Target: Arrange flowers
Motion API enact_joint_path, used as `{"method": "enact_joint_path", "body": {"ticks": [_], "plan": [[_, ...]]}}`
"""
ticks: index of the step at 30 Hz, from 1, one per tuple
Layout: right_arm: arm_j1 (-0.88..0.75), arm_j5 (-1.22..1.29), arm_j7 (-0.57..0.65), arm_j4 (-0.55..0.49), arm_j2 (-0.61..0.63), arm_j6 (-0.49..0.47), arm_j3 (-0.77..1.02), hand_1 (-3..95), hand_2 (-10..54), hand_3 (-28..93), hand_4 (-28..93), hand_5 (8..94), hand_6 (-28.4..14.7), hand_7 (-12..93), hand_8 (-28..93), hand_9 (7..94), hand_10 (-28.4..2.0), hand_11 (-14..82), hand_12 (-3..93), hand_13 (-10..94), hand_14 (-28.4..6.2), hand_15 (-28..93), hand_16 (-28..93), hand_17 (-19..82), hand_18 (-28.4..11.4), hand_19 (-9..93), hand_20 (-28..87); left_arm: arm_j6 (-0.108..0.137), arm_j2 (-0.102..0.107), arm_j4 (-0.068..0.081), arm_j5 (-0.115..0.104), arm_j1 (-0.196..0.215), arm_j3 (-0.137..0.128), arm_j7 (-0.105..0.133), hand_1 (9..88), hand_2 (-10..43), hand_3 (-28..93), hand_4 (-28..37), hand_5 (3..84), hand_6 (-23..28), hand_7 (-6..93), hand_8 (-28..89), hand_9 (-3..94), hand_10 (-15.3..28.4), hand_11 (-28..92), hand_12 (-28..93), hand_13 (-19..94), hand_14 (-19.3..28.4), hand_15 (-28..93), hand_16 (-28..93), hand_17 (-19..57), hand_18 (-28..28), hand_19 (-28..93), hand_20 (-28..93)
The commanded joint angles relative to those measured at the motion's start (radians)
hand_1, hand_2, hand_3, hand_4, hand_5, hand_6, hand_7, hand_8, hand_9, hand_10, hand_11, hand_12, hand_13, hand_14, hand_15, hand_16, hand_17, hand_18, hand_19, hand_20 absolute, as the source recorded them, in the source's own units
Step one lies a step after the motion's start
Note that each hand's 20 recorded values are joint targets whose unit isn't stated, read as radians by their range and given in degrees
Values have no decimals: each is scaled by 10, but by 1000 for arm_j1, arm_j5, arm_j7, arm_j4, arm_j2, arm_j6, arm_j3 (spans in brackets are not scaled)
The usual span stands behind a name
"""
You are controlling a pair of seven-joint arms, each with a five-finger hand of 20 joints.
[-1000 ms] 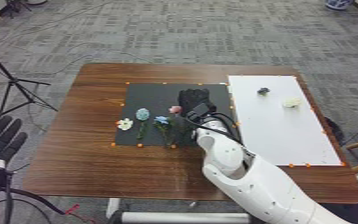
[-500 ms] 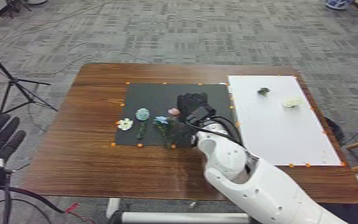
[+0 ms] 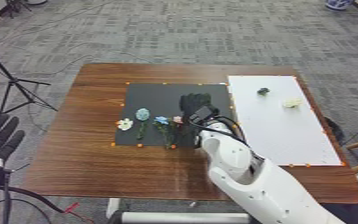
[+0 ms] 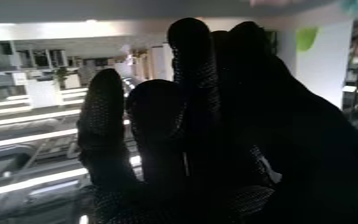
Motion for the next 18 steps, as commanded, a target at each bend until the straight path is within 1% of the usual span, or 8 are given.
{"method": "enact_joint_path", "body": {"ticks": [1,3,4,6,7,9,11,18], "plan": [[-31,41,61,-94,89,80,174,530,-95,736,-283,644,-23,172,-117,709,-123,196,352,647,-110,726,382,284,-247,775,373,-10,-20,-9,2,11,-3,19,229,207,668,-283,390,85,135,-77,345,142,204,135,245,134,294,-27,-32,105,187,129],[-50,40,79,-85,132,68,231,496,-95,777,-283,623,-31,162,-116,648,-149,222,226,633,-115,715,363,278,-249,773,368,-10,-23,-12,1,18,-3,29,229,207,668,-283,390,86,133,-77,345,142,203,135,245,134,294,-27,-31,105,186,129],[-57,47,91,-74,150,54,259,492,-95,779,-283,605,-35,156,-116,622,-156,204,205,625,-116,707,359,276,-250,771,367,-12,-25,-11,0,20,-3,33,229,206,669,-283,390,86,134,-77,345,143,203,135,245,134,294,-27,-31,105,187,129],[-69,75,109,-48,173,-11,324,487,-95,781,-283,563,-47,144,-113,569,-166,170,183,604,-121,698,353,269,-249,766,364,-11,-23,-11,-5,23,-6,37,229,206,669,-283,390,85,133,-77,345,143,203,135,245,134,294,-26,-31,105,187,129],[-75,98,134,-40,187,-39,346,487,-95,782,-283,547,-50,140,-112,543,-168,159,177,589,-125,700,349,266,-250,765,363,-10,-23,-10,-3,22,-9,32,229,206,669,-283,390,85,133,-77,345,143,203,135,246,134,293,-27,-31,105,187,129],[-80,130,151,-28,198,-152,401,498,-95,783,-282,495,-64,127,-109,462,-177,127,158,553,-137,710,338,257,-252,766,361,-10,-24,-13,-2,28,-14,34,230,206,669,-283,390,85,132,-77,345,143,203,135,246,134,292,-27,-31,105,186,129],[-87,146,172,-11,218,-174,423,507,-95,787,-282,451,-73,112,-104,398,-185,108,141,527,-145,716,333,249,-255,763,357,-10,-21,-12,-3,28,-17,32,229,206,668,-283,389,85,132,-76,345,143,203,135,245,134,293,-26,-31,105,186,129],[-45,138,200,91,266,-210,392,526,-95,781,-283,414,-81,96,-101,350,-191,99,120,515,-145,722,325,246,-259,766,353,-10,-17,-10,-3,26,-21,32,229,205,669,-283,390,87,131,-76,345,142,202,136,245,134,293,-25,-31,105,185,129]]}}
